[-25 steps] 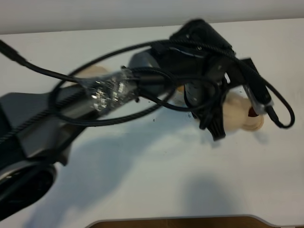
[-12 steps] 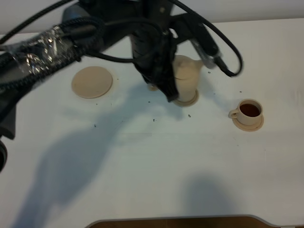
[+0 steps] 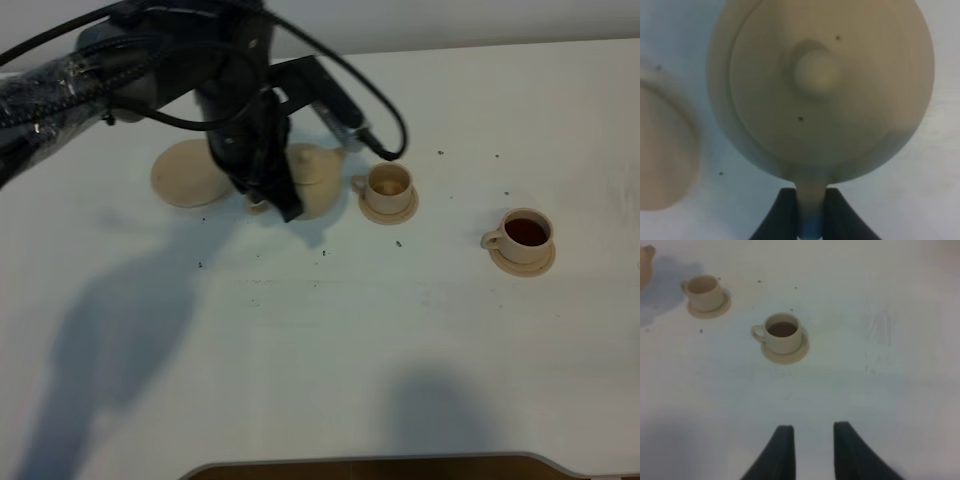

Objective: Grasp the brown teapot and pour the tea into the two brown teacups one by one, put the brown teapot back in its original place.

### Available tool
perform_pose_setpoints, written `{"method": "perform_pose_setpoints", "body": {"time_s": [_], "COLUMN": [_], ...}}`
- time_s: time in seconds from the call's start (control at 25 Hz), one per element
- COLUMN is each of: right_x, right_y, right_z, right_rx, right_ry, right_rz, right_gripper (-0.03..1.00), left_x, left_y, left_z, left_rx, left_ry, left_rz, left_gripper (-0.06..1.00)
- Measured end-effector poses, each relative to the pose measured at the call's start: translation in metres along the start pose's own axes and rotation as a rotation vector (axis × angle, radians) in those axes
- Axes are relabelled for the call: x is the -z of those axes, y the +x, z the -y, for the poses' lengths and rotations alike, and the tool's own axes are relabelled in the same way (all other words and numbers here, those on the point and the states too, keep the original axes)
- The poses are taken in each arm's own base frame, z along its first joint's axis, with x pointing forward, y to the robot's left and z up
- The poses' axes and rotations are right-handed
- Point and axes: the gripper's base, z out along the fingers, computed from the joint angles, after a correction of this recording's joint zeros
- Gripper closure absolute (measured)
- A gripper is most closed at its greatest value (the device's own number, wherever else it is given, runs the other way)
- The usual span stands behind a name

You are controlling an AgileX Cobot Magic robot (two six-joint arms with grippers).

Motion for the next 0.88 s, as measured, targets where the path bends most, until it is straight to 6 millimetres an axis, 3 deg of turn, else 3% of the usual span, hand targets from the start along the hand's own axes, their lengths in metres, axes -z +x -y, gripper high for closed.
{"method": "perform_pose_setpoints", "body": {"time_s": [0.16,0.44,0.72,0.88], "right_x": [0.000,0.000,0.000,0.000], "right_y": [0.000,0.000,0.000,0.000], "right_z": [0.000,0.000,0.000,0.000], "right_rx": [0.000,0.000,0.000,0.000], "right_ry": [0.000,0.000,0.000,0.000], "right_rz": [0.000,0.000,0.000,0.000], "right_gripper": [0.75,0.75,0.75,0.75], "left_x": [-0.015,-0.018,-0.047,-0.051], "left_y": [0.007,-0.011,-0.015,-0.022], "left_z": [-0.017,-0.030,-0.036,-0.029], "left_rx": [-0.021,-0.211,-0.486,-0.608], "left_ry": [-0.035,-0.168,-0.273,-0.341], "left_rz": [0.058,0.246,0.172,0.133], "left_gripper": [0.84,0.84,0.84,0.84]}}
